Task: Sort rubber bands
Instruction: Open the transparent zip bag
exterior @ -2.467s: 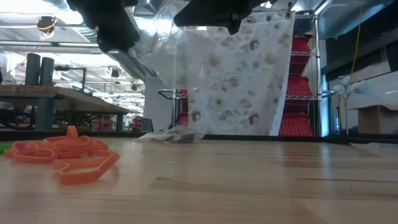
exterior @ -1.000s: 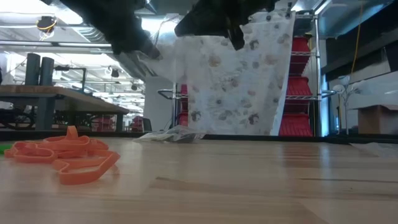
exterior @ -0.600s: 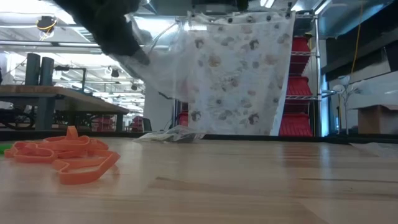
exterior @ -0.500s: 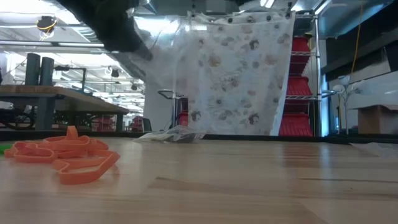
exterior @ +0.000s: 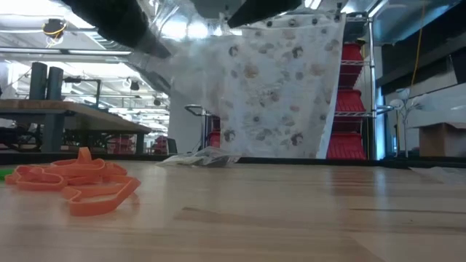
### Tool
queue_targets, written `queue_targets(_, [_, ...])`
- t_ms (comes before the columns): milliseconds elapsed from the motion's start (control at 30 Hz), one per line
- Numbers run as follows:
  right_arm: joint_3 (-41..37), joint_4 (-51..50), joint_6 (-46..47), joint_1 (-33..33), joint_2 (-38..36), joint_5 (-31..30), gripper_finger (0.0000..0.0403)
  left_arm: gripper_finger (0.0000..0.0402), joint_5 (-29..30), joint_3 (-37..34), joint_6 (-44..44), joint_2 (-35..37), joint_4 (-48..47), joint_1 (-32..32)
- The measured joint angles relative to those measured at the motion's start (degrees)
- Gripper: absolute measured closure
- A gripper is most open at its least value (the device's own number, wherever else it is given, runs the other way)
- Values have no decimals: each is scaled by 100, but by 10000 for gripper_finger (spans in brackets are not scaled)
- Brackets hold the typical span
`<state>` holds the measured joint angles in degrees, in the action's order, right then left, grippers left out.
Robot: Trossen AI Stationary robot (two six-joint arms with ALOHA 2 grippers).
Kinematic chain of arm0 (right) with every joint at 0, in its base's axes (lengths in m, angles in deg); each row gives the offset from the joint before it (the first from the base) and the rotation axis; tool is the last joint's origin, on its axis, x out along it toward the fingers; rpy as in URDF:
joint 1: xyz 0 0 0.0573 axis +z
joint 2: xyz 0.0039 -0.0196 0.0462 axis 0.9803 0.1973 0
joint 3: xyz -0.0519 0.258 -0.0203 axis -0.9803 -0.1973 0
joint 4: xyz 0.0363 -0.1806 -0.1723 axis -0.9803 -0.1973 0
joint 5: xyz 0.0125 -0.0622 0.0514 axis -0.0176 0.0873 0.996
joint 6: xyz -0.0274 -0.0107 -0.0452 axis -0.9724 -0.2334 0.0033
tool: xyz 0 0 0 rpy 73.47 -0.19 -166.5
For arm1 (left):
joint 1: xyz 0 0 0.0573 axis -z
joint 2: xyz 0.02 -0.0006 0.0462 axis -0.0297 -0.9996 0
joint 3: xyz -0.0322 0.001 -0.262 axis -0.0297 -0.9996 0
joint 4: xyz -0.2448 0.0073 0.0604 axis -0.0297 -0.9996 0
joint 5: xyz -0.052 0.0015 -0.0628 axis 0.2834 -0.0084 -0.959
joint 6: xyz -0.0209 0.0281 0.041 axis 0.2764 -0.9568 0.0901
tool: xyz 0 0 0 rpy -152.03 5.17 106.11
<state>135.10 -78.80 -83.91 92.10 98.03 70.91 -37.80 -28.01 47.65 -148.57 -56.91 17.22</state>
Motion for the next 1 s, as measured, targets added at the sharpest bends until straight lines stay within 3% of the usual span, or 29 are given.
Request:
queue_targets(233, [-2,138,255,-66,289,-30,224,401,0,0,1,0,21,0])
queue_targets(533, [-2,107,218,-264,316,-176,310,401,-22,0,-110,0,68,42])
queue_targets(900, [-2,-127,-157,-302,634,187,328,401,-22,0,-148,0,286,61])
queue_targets(1000, [-2,-141,-158,-305,666,153,366,401,-22,0,-150,0,331,61])
